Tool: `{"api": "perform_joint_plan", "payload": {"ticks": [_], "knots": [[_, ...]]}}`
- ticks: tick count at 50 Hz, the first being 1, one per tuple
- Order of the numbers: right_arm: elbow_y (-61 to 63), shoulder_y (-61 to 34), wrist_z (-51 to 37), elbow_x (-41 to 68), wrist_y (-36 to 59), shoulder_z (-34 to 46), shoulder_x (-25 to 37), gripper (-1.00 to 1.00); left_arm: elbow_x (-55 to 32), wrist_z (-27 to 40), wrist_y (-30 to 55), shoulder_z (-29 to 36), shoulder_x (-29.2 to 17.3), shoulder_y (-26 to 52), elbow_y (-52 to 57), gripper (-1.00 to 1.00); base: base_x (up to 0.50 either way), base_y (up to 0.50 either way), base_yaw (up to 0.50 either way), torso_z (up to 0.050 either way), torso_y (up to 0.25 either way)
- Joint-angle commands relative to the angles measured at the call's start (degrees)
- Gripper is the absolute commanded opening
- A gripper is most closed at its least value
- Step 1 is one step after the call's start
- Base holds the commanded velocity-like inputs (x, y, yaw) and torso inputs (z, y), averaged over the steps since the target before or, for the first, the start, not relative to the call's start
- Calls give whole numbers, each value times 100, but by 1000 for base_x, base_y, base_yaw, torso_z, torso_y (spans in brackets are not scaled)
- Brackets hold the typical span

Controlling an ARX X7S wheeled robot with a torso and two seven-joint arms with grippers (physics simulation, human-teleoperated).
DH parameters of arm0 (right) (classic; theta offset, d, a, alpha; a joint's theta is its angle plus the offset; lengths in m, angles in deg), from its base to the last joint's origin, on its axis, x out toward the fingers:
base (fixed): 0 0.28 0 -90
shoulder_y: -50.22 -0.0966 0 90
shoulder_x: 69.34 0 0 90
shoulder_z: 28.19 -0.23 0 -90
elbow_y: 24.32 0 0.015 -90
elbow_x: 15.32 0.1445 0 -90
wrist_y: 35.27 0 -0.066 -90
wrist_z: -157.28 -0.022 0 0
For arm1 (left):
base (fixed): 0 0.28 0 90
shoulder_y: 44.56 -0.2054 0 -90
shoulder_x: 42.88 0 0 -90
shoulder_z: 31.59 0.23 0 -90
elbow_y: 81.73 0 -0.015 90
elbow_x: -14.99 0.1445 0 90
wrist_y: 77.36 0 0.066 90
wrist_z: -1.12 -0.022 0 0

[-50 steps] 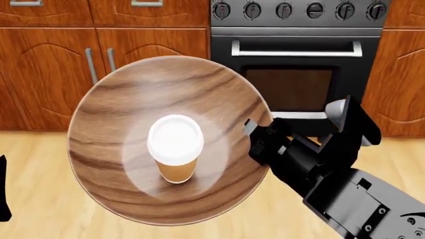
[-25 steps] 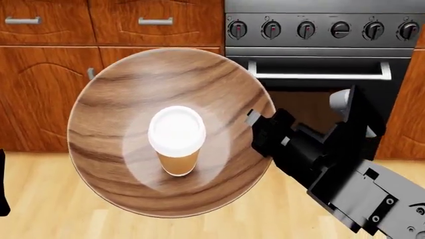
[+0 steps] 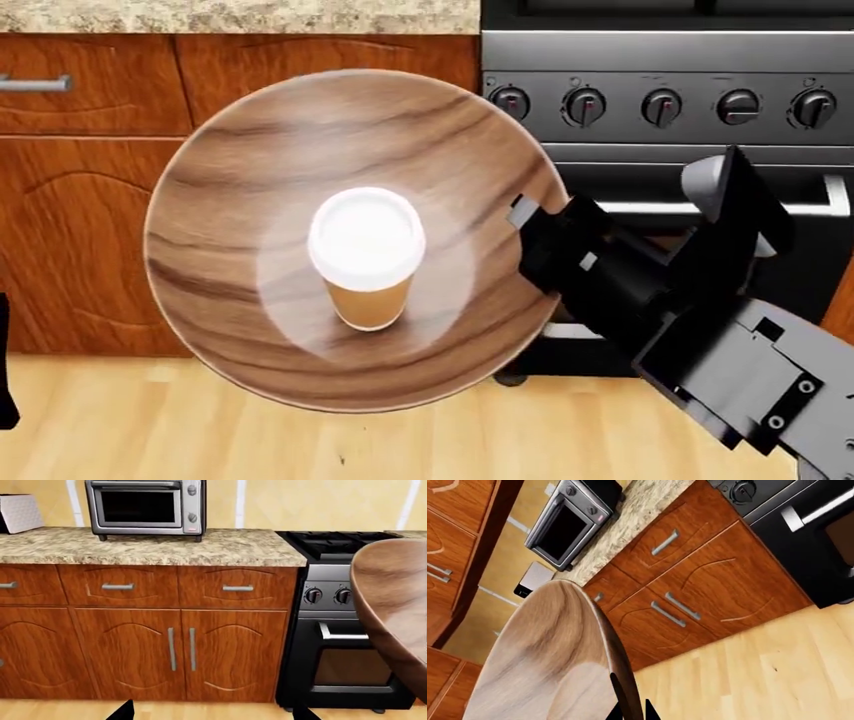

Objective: Place the cup inside the bowl on the dining table and move the bowl to any counter.

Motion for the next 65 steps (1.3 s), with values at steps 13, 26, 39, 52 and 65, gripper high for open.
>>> {"api": "perform_joint_plan", "payload": {"ticks": [13,26,39,52,65], "knots": [[108,29,28,81,-83,-84,60,-100,-180,107,62,-75,-99,83,86,100,500,37,0,1,2],[146,105,41,88,-99,-66,53,-100,-146,104,15,-104,-100,-15,119,100,500,10,0,0,2],[145,127,60,75,-128,-43,36,-100,-179,80,26,-152,-189,-11,143,100,500,11,0,0,2],[135,117,54,86,-113,-20,61,-100,-285,246,180,-33,-210,239,189,100,500,10,0,0,2],[128,97,21,102,-109,3,61,-100,-244,183,155,-8,-191,264,125,100,500,10,0,0,2]]}}
